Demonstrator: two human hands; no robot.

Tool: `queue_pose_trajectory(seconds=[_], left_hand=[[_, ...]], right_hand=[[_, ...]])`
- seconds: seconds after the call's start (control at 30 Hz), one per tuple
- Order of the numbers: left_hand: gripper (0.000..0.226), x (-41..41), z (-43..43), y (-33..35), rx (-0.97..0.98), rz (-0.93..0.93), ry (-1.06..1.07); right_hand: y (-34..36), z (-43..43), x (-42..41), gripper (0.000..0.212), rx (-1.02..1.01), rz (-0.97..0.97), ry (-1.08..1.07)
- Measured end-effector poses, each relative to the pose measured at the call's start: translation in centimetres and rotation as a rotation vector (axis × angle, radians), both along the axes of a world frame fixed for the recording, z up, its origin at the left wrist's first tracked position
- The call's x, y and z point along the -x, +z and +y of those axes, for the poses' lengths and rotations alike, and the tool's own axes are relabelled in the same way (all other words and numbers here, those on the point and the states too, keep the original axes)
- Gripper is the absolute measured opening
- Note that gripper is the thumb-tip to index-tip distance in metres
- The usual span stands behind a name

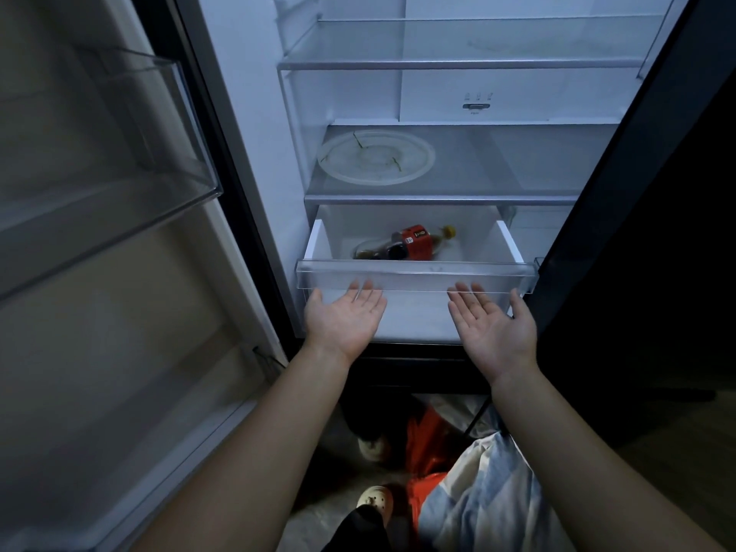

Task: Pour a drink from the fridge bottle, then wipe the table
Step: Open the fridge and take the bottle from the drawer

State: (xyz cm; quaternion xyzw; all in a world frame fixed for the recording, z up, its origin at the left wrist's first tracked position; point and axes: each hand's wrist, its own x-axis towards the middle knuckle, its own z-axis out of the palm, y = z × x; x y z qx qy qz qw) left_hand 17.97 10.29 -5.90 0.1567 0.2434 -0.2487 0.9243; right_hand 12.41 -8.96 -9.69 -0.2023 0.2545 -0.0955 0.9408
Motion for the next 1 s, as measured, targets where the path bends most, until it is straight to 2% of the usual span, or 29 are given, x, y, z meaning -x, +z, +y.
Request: queue_pose_trajectory(seconds=[0.47, 0.5, 0.6, 0.63, 0.8, 1.0], left_hand=[[0.062, 2.8, 0.4, -0.4, 0.014, 0.006, -0.031], [0.063, 2.9, 0.4, -0.4, 0.01, 0.004, -0.03], [0.061, 3.0, 0.8, -0.3, 0.009, 0.002, -0.017], [0.06, 3.0, 0.9, -0.4, 0.009, 0.004, -0.01], [0.062, 3.1, 1.2, -0.6, 0.002, -0.007, -0.005], [0.056, 3.4, 0.6, -1.3, -0.039, -0.023, -0.001]], right_hand=[[-0.9, -0.5, 2.6, 0.053, -0.004, -0.044, 0.045], [-0.8, -0.4, 2.7, 0.057, 0.007, -0.05, 0.059], [-0.8, -0.3, 3.0, 0.096, 0.046, -0.084, 0.112], [-1.0, -0.2, 3.1, 0.104, 0.055, -0.097, 0.125], [-1.5, 0.0, 3.2, 0.108, 0.039, -0.138, 0.132], [-1.4, -0.1, 3.4, 0.102, 0.032, -0.146, 0.138]])
